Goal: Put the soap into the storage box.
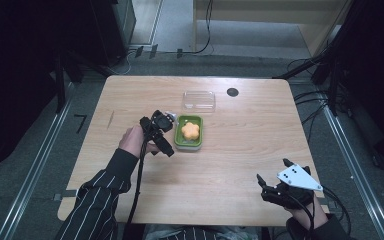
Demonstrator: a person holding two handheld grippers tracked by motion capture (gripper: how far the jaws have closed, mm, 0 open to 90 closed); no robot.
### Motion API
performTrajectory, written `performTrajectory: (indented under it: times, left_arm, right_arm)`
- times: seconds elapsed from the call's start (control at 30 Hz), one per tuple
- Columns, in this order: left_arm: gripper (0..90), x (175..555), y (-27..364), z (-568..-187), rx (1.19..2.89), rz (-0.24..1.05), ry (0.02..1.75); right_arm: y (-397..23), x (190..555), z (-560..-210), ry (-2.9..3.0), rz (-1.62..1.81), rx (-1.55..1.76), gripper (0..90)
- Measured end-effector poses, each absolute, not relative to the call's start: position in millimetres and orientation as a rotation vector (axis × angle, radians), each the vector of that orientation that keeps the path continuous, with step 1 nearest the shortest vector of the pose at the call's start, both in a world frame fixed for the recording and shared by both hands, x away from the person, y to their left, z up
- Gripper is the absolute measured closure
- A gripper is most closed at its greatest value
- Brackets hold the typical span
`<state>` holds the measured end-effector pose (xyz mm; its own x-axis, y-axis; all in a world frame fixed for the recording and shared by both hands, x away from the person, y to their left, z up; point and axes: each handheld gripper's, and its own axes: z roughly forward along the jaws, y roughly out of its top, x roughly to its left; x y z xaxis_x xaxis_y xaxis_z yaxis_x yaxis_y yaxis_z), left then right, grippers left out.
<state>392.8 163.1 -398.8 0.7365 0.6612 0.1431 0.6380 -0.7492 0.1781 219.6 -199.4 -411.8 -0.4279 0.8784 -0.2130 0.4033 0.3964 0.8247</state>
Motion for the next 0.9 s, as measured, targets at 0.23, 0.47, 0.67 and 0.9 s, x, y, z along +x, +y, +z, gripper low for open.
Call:
performTrajectory:
  times: [0.23, 0.47, 0.67, 0.9]
  left_arm:
    - [0.0, 378.5, 179.1, -404.2, 2.813, 0.293, 1.107]
    - [0.0, 364.8, 192.8, -409.3, 2.831, 0.275, 1.133]
    - [0.0, 353.1, 204.6, -416.4, 2.859, 0.249, 1.166]
    - [0.0, 340.3, 221.1, -422.5, 2.859, 0.219, 1.220]
  right_arm:
    - [-199.5, 219.4, -411.8, 1.999, 0.933, 1.094, 13.7]
    - [-199.3, 219.2, -411.7, 1.997, 0.933, 1.093, 13.7]
    - [-199.2, 219.3, -411.8, 1.997, 0.936, 1.092, 13.7]
    - [-199.5, 219.1, -411.7, 1.997, 0.939, 1.088, 13.7]
